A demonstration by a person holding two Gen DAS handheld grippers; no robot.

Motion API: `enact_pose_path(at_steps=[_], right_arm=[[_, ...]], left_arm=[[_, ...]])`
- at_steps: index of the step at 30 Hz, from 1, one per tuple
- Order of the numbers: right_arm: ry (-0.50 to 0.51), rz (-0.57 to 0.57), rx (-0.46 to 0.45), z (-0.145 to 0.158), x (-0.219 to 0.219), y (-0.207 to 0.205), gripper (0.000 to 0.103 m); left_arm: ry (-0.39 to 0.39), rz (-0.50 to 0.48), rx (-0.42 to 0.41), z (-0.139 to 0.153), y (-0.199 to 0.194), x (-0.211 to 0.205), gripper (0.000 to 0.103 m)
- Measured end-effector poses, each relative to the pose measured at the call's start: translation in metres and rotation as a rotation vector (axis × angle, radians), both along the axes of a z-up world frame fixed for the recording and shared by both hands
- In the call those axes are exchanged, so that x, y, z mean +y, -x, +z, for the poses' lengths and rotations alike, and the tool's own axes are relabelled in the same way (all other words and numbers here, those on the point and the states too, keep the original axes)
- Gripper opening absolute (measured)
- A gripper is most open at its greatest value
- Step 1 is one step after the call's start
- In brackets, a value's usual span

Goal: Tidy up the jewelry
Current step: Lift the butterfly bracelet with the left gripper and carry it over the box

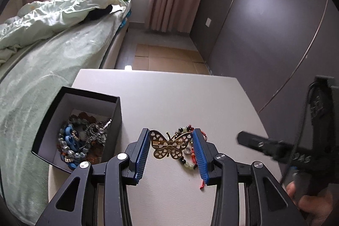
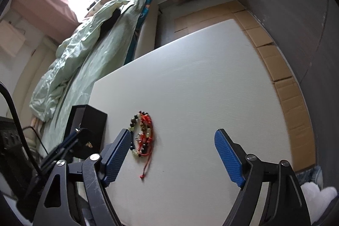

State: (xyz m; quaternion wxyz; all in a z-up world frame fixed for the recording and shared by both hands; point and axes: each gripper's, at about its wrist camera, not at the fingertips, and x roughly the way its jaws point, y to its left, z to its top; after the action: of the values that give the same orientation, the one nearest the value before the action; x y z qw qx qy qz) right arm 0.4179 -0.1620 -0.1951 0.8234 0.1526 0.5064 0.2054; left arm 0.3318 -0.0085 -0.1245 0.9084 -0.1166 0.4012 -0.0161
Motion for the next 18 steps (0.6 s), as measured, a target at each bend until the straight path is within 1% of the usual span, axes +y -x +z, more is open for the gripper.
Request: enact_pose_path(at_steps=[1, 4, 11, 13, 18], right_arm=[[0.004, 0.010, -0.002, 0.000, 0.004, -0.001, 0.074], [0.023, 0.038, 0.000, -0.003, 0.017, -0.003, 0.069], [0.081, 0.079, 0.020, -0.013, 0.044, -0.013, 0.062], [0.096, 0.086, 0.029, -0.016, 0.051, -0.016, 0.057], [0.157, 0.100, 0.034, -0.022, 0.067, -0.020, 0.055]], left_arm=[[0.010, 0.003, -0.002, 0.001, 0.000, 0.004, 0.042], [0.026, 0.019, -0.013, 0.006, 0.001, 0.015, 0.042], [0.052, 0.078, -0.044, 0.016, 0.005, 0.047, 0.042], [0.059, 0.095, -0.053, 0.018, 0.005, 0.056, 0.042], [0.074, 0.134, -0.065, 0.021, 0.009, 0.078, 0.042]])
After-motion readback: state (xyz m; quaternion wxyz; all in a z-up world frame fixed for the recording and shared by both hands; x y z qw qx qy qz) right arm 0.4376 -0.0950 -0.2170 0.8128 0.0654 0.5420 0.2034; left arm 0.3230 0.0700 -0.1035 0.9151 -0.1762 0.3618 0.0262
